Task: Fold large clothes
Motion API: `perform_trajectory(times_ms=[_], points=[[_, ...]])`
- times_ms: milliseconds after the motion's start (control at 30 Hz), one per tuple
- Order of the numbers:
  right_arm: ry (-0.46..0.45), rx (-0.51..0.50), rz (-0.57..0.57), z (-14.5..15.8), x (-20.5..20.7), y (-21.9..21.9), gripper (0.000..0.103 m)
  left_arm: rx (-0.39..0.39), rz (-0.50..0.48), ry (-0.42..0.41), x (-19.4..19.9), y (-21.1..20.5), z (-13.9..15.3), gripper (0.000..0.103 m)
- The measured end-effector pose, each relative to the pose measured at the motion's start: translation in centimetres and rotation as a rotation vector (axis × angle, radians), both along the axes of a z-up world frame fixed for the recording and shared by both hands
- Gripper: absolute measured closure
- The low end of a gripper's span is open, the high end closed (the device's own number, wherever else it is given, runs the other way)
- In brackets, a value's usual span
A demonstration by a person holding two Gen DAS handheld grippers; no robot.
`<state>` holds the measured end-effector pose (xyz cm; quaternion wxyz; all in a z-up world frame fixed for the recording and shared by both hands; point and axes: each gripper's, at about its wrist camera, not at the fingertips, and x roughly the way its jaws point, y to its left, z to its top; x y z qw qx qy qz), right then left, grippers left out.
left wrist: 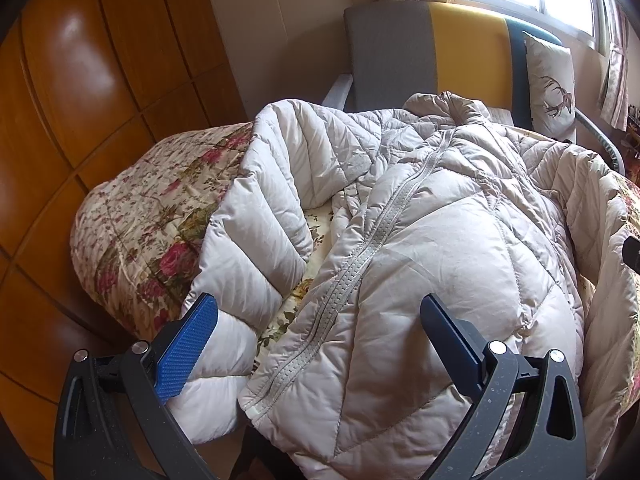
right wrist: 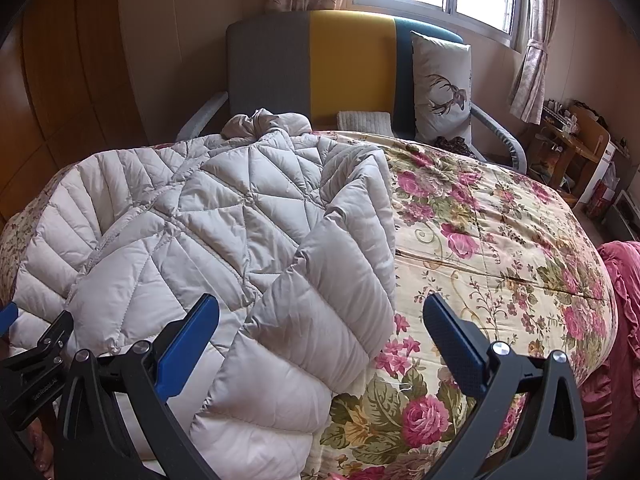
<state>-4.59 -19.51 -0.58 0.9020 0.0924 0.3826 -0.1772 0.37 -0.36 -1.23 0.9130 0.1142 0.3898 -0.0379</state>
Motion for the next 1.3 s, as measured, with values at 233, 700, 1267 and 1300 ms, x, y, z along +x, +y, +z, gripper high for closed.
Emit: perform_trajectory(times_ms=[233,700,1267,1300], points=[[0.0,0.011,0.0,0.0,0.0,0.0,0.002,0.022,0.022,0.01,0.2,0.3,-0.3,0.003],[-0.074,0.108,0.03,0.1,-0.2,-0.6,0.002,0.028,0.057,0.043,0.8,0.9,-1.0,0.003],[0.065,0.216,-0.021,-5.4,1.0,-3.6,0.002,0.038,0.085,0.074,1.6,1.5,-2.0,0.003],[0.069,0.216,-0.02,-5.6,1.0,-3.8,0.002,0.039,0.085,0.075,1.7,1.5,-2.0,0.003]])
